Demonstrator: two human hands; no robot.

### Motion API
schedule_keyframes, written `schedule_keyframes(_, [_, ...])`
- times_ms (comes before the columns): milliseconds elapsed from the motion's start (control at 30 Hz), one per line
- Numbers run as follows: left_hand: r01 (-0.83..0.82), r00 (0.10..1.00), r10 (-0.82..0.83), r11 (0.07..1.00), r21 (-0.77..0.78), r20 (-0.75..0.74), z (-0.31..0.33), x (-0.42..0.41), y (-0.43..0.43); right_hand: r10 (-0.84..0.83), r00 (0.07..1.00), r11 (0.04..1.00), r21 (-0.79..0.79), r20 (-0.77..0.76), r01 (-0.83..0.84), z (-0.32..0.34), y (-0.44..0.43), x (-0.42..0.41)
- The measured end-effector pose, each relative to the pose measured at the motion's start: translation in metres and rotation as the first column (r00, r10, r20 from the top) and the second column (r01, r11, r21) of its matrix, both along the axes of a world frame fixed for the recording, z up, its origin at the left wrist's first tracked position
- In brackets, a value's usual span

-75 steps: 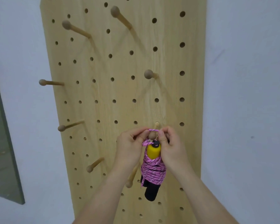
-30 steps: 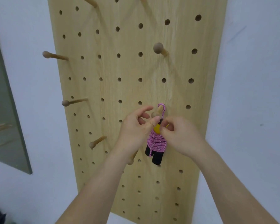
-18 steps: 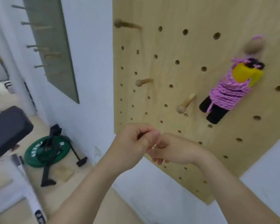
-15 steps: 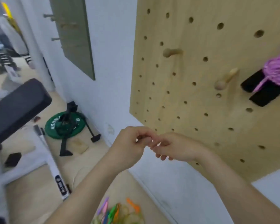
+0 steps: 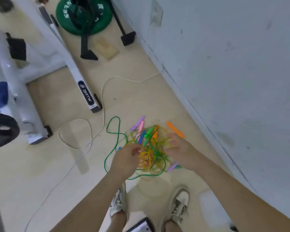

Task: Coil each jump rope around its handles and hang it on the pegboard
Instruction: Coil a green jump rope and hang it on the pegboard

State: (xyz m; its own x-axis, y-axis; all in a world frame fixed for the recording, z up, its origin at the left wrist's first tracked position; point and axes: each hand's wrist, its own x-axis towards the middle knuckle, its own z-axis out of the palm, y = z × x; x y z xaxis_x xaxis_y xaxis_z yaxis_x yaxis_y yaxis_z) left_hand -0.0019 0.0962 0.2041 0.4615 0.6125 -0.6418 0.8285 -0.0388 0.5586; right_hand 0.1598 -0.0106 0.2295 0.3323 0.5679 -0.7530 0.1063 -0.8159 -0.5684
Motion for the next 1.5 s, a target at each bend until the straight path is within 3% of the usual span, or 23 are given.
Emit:
schedule_keyframes(133, [-0.065,0.995,0.052,0.985,-0.162,-0.083,-0.144,-0.018,-0.019,-0.327,0.923,0.944,-0.115,-0.202,0.309,-0.145,-0.020,-0.036])
schedule_keyframes(233, [-0.059,0.997,0.043,0.958,-0.281,-0.061,-0.217,-0.011,-0.037,-0.434,0.877,0.900,-0.145,-0.205,0.411,-0.220,-0.028,-0.047])
schedule_keyframes(333, [-0.219,0.959,0.275,0.869,-0.444,0.065,-0.259,0.006,-0.056,-0.461,0.877,0.884,-0.157,-0.133,0.441,-0.272,-0.031,-0.044])
schedule_keyframes(400, [-0.328,0.895,0.439,0.769,-0.548,0.080,-0.280,0.015,-0.063,-0.478,0.860,0.878,-0.142,-0.180,0.458,-0.297,-0.028,-0.043])
schedule_keyframes(500, [-0.410,0.848,0.530,0.665,-0.624,0.007,-0.294,0.020,-0.065,-0.557,0.769,0.829,-0.147,-0.313,0.540,-0.311,-0.018,-0.050])
schedule_keyframes(567, [-0.386,0.858,0.514,0.641,-0.664,-0.002,-0.287,0.020,-0.060,-0.522,0.813,0.852,-0.101,-0.259,0.514,-0.306,-0.015,-0.052])
schedule_keyframes(633, [-0.287,0.860,0.505,0.600,-0.747,0.074,-0.272,0.020,-0.055,-0.431,0.875,0.895,0.017,-0.220,0.445,-0.285,-0.012,-0.046])
schedule_keyframes(733, [-0.016,0.841,0.456,0.557,-0.830,0.291,-0.219,0.036,-0.044,-0.388,0.886,0.879,0.186,-0.253,0.438,-0.217,0.002,-0.023])
schedule_keyframes(800, [0.130,0.812,0.387,0.611,-0.781,0.438,-0.173,0.053,-0.037,-0.385,0.857,0.806,0.328,-0.341,0.493,-0.152,0.007,-0.008])
schedule_keyframes(900, [0.228,0.742,0.255,0.774,-0.591,0.619,-0.094,0.075,-0.037,-0.371,0.837,0.651,0.530,-0.403,0.544,-0.063,-0.007,0.009])
schedule_keyframes(1000, [0.179,0.666,0.131,0.928,-0.327,0.735,-0.009,0.071,-0.059,-0.293,0.817,0.454,0.680,-0.496,0.576,0.010,-0.044,0.011])
schedule_keyframes(1067, [0.080,0.657,0.089,0.979,-0.186,0.749,0.030,0.059,-0.076,-0.274,0.835,0.408,0.728,-0.477,0.550,0.045,-0.067,0.006])
schedule_keyframes(1133, [0.003,0.744,-0.023,0.999,0.032,0.668,0.048,0.042,-0.088,-0.324,0.899,0.464,0.778,-0.295,0.423,0.069,-0.085,-0.001])
schedule_keyframes(1167, [0.039,0.833,-0.146,0.978,0.206,0.534,0.052,0.033,-0.090,-0.350,0.923,0.510,0.794,-0.161,0.332,0.077,-0.090,-0.005])
schedule_keyframes(1233, [0.227,0.919,-0.350,0.846,0.482,0.182,0.055,0.016,-0.093,-0.358,0.933,0.611,0.766,0.040,0.201,0.086,-0.092,-0.015])
schedule_keyframes(1267, [0.252,0.923,-0.370,0.793,0.555,0.108,0.050,0.010,-0.092,-0.346,0.934,0.651,0.738,0.083,0.176,0.087,-0.090,-0.021])
schedule_keyframes(1300, [0.212,0.926,-0.354,0.778,0.591,0.133,0.046,0.004,-0.091,-0.330,0.940,0.673,0.720,0.084,0.172,0.086,-0.087,-0.028])
schedule_keyframes(1367, [0.029,0.883,-0.261,0.860,0.509,0.391,0.034,-0.001,-0.089,-0.308,0.950,0.631,0.738,-0.044,0.239,0.081,-0.082,-0.038])
schedule_keyframes(1433, [-0.044,0.779,-0.112,0.972,0.232,0.617,0.019,0.001,-0.086,-0.230,0.939,0.538,0.771,-0.255,0.341,0.078,-0.080,-0.040])
schedule_keyframes(1500, [0.018,0.742,-0.070,0.996,0.084,0.667,0.000,0.008,-0.084,-0.072,0.885,0.473,0.766,-0.460,0.436,0.076,-0.080,-0.037])
